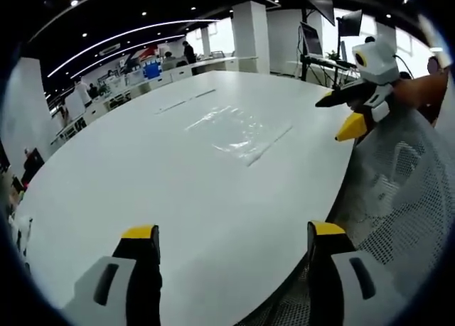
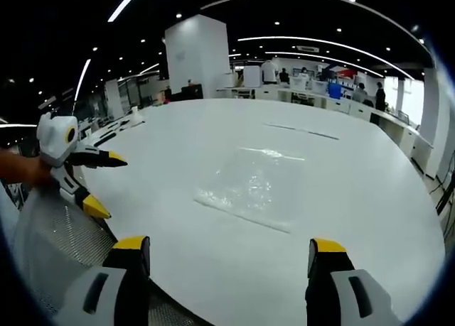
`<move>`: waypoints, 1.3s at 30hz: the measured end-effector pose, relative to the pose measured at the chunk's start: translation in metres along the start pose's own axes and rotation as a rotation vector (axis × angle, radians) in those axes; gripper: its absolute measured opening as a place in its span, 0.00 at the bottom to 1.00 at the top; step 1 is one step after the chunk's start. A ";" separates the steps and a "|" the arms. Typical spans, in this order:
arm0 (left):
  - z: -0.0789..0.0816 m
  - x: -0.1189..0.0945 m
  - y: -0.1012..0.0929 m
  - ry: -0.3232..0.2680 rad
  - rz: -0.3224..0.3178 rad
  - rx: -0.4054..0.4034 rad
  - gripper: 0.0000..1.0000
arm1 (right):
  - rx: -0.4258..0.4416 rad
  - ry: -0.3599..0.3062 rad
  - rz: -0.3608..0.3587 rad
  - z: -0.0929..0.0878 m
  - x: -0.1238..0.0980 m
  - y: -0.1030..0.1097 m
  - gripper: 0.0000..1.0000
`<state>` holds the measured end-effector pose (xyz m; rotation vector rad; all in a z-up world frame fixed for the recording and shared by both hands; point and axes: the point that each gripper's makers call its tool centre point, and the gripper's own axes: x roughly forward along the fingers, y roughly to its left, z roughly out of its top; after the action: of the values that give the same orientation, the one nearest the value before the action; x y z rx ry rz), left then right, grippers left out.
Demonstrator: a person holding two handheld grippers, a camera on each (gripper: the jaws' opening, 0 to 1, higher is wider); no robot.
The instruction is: Open the resealable bag by pulling the two sides of the seal apart until the entire bag opening is separated and visibly accessible.
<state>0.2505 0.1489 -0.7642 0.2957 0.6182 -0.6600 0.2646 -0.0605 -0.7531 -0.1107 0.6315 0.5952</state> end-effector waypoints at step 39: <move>0.024 0.001 0.002 0.005 -0.075 -0.056 0.84 | -0.278 0.191 0.164 -0.004 0.060 -0.018 0.49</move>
<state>0.2626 0.1394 -0.7459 0.2231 0.6539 -0.7125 0.3113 -0.0476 -0.7927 -0.3822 0.7450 0.8363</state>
